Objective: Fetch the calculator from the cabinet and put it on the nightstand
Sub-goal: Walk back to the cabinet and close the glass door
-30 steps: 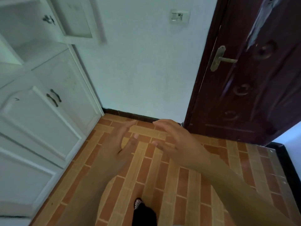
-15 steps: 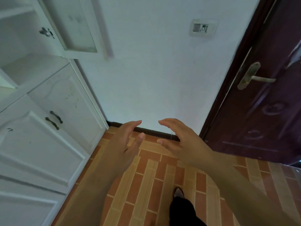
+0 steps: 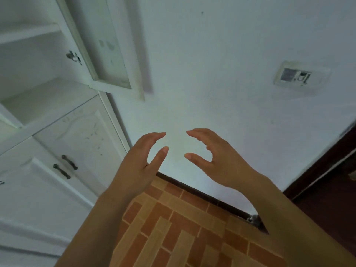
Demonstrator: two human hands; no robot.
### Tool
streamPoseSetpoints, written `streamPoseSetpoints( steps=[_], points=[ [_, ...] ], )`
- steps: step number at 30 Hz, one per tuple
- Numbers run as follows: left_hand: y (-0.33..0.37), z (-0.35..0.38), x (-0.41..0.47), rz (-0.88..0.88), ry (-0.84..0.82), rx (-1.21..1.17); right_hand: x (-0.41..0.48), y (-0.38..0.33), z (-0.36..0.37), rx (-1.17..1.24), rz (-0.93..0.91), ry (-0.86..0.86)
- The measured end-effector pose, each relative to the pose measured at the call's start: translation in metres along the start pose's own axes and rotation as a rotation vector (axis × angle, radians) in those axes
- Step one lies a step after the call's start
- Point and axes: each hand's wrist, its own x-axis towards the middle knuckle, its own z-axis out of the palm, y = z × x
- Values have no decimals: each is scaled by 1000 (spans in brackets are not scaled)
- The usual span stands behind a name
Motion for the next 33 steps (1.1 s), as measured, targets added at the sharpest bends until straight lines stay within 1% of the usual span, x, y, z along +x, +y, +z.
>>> streamPoseSetpoints(
  steps=[4, 8, 12, 17, 23, 30, 33],
  points=[
    [-18, -22, 53, -16, 56, 35, 70, 9, -2, 45, -55, -23],
    [-40, -54, 109, -1, 115, 85, 145, 9, -3, 105, -69, 19],
    [-61, -87, 168, 54, 149, 111, 212, -4, -3, 106, -115, 84],
    [-79, -126, 230, 165, 185, 153, 283, -20, 0, 98, -175, 147],
    [-83, -168, 290, 222, 261, 197, 353, -37, -9, 244, -180, 176],
    [-72, -203, 352, 251, 372, 193, 424, -46, -50, 292, -269, 247],
    [-63, -213, 376, 279, 420, 220, 453, -54, -69, 337, -306, 250]
  ],
)
